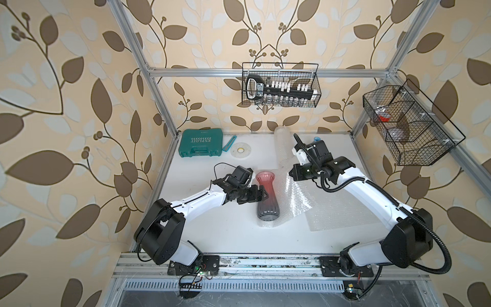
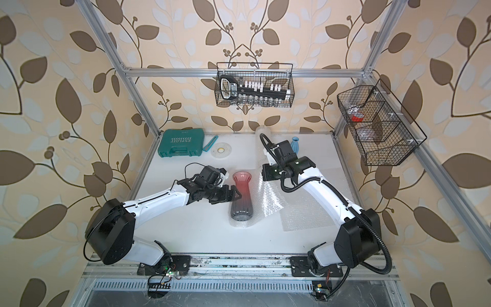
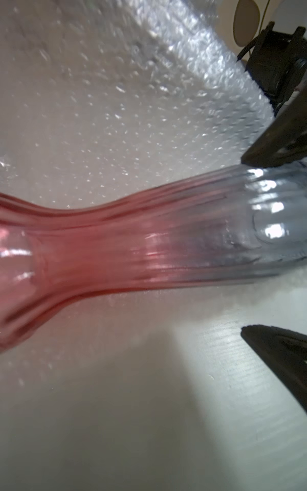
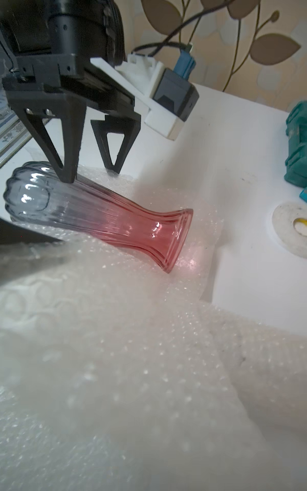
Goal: Unwrap the vase from the bubble wrap
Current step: Unwrap the bubble wrap at the center of the board, then place the bubble wrap at the center of the board.
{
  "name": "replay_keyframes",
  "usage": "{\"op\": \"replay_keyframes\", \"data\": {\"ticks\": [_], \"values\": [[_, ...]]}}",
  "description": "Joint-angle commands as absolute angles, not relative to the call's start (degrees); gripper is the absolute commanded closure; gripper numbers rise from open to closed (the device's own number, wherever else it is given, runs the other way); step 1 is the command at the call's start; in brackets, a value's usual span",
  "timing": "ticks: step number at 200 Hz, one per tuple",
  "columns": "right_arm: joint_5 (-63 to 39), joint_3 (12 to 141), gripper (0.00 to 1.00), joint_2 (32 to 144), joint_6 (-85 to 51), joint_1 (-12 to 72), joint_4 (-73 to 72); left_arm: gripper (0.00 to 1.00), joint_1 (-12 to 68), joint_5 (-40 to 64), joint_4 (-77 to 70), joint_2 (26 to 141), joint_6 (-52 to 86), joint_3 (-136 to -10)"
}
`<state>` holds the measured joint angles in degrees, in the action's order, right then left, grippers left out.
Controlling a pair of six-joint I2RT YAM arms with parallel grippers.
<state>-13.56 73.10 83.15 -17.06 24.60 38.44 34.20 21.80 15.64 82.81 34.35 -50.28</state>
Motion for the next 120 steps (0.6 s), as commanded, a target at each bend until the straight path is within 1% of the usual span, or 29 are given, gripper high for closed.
{"op": "replay_keyframes", "data": {"ticks": [1,46,49,62,79,120], "values": [[-14.33,74.76,1.0,83.79,-16.22,25.19,39.82,0.07,33.65,19.8,15.12,80.4,33.82,-49.71],[-11.63,72.92,1.0,83.23,-17.05,25.21,39.59,0.06,33.52,15.58,21.12,82.18,33.43,-51.74],[-11.54,72.81,1.0,83.23,-17.09,25.16,39.62,0.06,33.57,15.13,21.82,83.76,33.25,-52.09],[-11.25,72.39,1.0,83.06,-17.23,25.21,39.76,0.03,33.55,13.68,24.97,85.62,32.26,-54.08],[-11.15,71.53,1.0,82.76,-17.56,25.22,39.27,0.01,33.56,14.65,27.6,88.57,30.9,-56.97],[-9.6,68.11,1.0,82.53,-18.89,25.23,37.98,0.01,33.56,15.95,30.2,94.79,29.85,-63.16]]}}
